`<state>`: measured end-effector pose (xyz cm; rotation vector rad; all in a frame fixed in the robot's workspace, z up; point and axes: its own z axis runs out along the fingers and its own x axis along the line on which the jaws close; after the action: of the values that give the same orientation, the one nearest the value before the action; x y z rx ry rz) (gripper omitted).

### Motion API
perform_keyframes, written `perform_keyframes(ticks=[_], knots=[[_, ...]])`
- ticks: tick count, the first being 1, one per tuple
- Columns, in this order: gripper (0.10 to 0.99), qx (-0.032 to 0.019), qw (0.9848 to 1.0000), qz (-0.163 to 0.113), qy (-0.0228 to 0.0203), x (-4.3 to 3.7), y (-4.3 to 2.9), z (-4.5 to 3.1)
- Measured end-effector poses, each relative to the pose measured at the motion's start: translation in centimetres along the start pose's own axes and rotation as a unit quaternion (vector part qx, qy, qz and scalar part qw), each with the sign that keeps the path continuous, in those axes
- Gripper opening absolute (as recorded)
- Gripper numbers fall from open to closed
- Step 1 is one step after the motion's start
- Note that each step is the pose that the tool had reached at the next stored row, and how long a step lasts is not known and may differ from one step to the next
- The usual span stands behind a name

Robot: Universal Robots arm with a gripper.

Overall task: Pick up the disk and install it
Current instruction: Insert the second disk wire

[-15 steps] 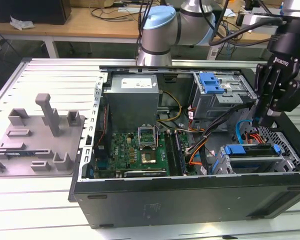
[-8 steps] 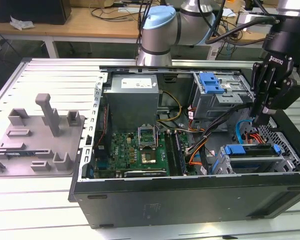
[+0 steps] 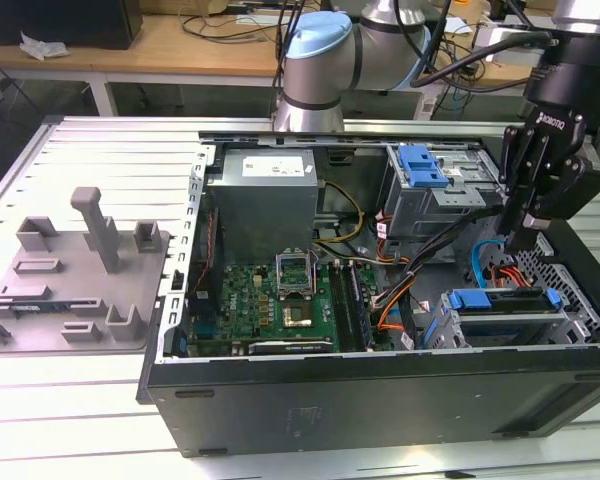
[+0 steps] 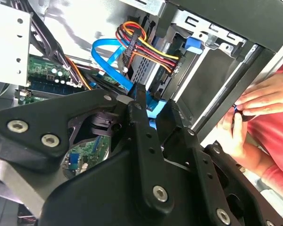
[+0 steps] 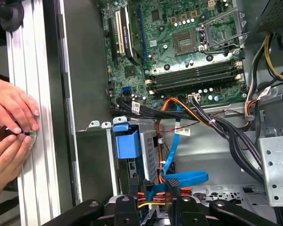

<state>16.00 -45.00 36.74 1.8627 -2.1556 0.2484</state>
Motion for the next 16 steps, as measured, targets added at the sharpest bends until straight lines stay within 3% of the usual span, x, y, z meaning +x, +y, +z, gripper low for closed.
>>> perform_keyframes(ticks=[14, 16], knots=[[0.365, -0.0002, 1.0, 0.0, 0.0012, -0.05, -0.04, 0.14], [0.282, -0.0003, 1.0, 0.0, 0.0012, -0.07, -0.05, 0.18]])
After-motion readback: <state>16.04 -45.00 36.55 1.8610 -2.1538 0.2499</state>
